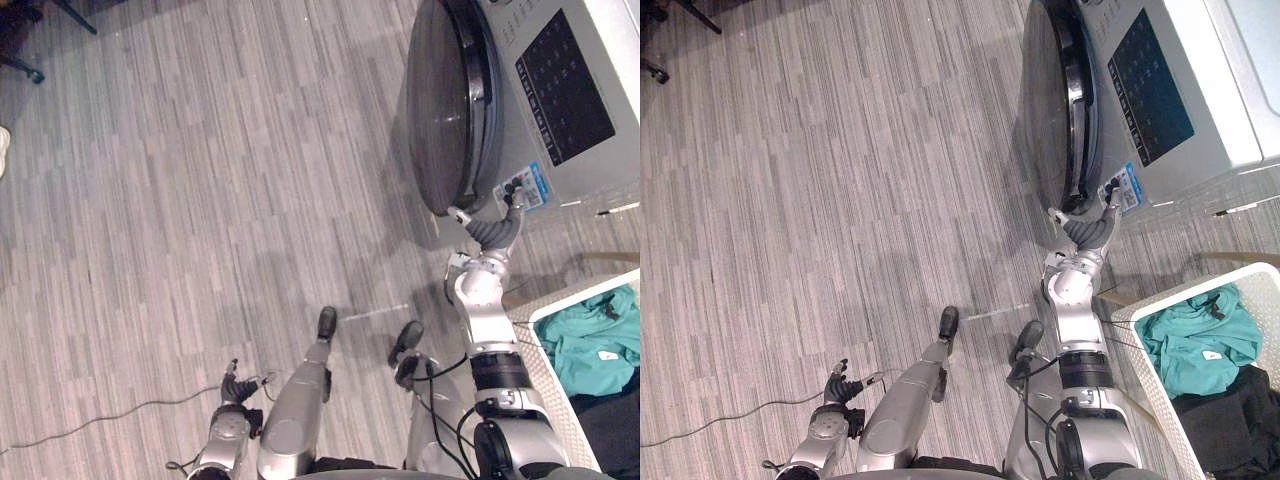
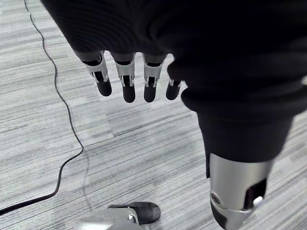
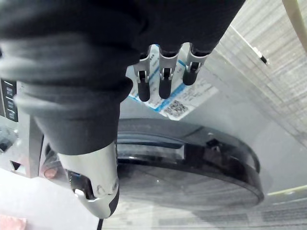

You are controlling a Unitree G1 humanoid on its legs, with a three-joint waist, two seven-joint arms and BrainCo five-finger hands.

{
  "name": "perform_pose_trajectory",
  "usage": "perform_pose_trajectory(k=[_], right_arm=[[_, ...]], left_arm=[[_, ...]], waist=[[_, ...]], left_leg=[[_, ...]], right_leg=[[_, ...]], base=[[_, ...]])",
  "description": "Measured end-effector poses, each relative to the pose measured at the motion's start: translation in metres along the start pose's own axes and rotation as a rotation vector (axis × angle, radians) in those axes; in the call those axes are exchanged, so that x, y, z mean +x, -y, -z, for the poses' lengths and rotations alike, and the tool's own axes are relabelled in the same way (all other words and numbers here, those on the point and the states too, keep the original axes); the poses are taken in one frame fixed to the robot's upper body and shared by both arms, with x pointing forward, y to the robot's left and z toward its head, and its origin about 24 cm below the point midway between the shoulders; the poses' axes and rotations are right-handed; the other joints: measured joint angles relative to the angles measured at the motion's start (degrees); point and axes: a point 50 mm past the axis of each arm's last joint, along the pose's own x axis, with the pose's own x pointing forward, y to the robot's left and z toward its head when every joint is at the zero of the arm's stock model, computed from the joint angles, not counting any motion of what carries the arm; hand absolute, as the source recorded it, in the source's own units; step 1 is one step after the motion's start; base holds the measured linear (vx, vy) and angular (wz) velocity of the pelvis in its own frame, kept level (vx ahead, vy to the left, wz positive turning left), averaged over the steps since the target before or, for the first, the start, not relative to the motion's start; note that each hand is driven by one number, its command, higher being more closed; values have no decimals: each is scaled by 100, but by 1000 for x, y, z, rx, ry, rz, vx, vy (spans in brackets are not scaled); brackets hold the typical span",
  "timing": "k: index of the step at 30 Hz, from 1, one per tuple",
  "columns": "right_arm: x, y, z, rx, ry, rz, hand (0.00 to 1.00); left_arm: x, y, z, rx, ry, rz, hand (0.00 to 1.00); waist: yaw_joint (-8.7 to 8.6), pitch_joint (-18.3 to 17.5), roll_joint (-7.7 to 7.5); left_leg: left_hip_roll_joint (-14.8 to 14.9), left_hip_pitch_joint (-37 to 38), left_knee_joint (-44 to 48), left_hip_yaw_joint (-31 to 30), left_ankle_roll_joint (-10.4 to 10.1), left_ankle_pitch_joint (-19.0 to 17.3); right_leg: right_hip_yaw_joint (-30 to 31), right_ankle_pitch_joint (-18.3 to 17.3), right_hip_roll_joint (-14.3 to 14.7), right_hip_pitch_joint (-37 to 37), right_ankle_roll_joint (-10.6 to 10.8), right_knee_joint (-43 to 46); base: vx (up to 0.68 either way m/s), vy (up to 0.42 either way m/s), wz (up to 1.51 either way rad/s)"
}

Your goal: Pick up the laundry basket with both hands and put the clothes into the washing machine.

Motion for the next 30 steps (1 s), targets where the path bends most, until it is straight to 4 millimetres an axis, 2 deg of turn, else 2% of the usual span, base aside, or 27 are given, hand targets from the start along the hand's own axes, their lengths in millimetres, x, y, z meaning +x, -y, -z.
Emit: perform_pose_trajectory(k=[2, 4, 8, 11, 12, 15, 17, 18, 20, 21, 23, 24, 26, 29, 30], right_arm=[[13, 2, -7, 13, -1, -18, 0], [27, -7, -27, 72, 10, -59, 0], [27, -13, -34, 138, 22, -56, 0], [25, -26, -43, 141, 36, -101, 0], [21, -34, -46, 150, 42, -127, 0], [7, -64, -58, 156, 71, -229, 0], [-6, -92, -79, 129, 136, -354, 0], [-13, -103, -88, 115, 176, -417, 0], [-55, -154, -141, 111, 359, -678, 0], [-67, -165, -155, 129, 400, -728, 0], [-104, -187, -199, 193, 545, -851, 0], [-110, -189, -206, 206, 567, -866, 0], [-117, -191, -218, 223, 609, -880, 0], [-102, -183, -212, 199, 604, -833, 0], [-90, -173, -203, 182, 597, -797, 0]], left_arm=[[0, 0, 0, -6, -1, 3, 0], [0, 0, 0, -6, -1, 5, 0], [0, 0, 2, -1, -7, 19, 0], [1, -2, 0, 0, 1, 17, 0], [2, -2, -2, 1, 7, 16, 0], [5, -3, -8, 1, 22, 14, 0], [8, -2, -18, -3, 51, 13, 0], [8, -2, -20, -5, 58, 12, 0], [9, -1, -26, -6, 76, 12, 0], [9, -1, -28, -5, 83, 14, 0], [10, 3, -38, -2, 123, 27, 0], [10, 3, -39, -3, 127, 28, 0], [10, 3, -41, -5, 132, 27, 0], [10, 3, -42, -8, 138, 25, 0], [10, 4, -46, -13, 150, 25, 0]], waist=[[118, 1, 2], [185, 1, 3], [241, 4, -1], [250, 3, 10], [258, 2, 13], [377, 19, 52], [649, 18, 174], [699, 18, 207], [934, -1, 295], [979, -9, 308], [1220, -17, 320], [1245, -18, 320], [1270, -19, 317], [1211, -16, 311], [1170, -10, 300]], left_leg=[[10, -49, 7, -93, -20, 20], [26, -161, -7, -208, -29, 92], [30, -234, -12, -305, -46, 126], [80, -293, -7, -380, -99, 154], [128, -348, -7, -449, -175, 170], [230, -381, -7, -618, -231, 195], [328, -393, -1, -785, -298, 184], [349, -397, -9, -826, -314, 192], [429, -416, -15, -959, -320, 193], [433, -422, -14, -1015, -323, 198], [423, -435, -10, -1171, -354, 261], [420, -441, -10, -1228, -436, 318], [341, -459, -9, -1335, -458, 336], [265, -467, -8, -1348, -461, 338], [254, -467, -5, -1322, -460, 337]], right_leg=[[-87, 0, -3, 0, -1, 3], [-232, -13, -2, -28, -21, 3], [-284, 5, 5, -74, -47, -5], [-377, 37, 70, -66, -90, -89], [-450, 38, 129, -61, -91, -137], [-651, -1, 232, 6, -151, -155], [-881, -92, 304, 86, -277, -143], [-933, -122, 328, 103, -321, -138], [-1132, -313, 344, 125, -399, 26], [-1179, -377, 333, 124, -420, 88], [-1353, -675, 207, 131, -433, 436], [-1399, -723, 151, 132, -452, 533], [-1502, -868, 7, 138, -417, 736], [-1492, -909, -83, 124, -363, 802], [-1459, -895, -85, 116, -355, 782]], base=[[-25, -76, 20], [-14, -94, 26], [-7, -88, 5], [-65, -95, 1], [-97, -122, 16], [-80, -118, 19], [-93, -202, 30], [-49, -176, 36], [-19, -182, 37], [19, -190, 44], [62, -194, 58], [85, -181, 65], [76, -115, 44], [70, -37, 9], [50, 1, -10]])
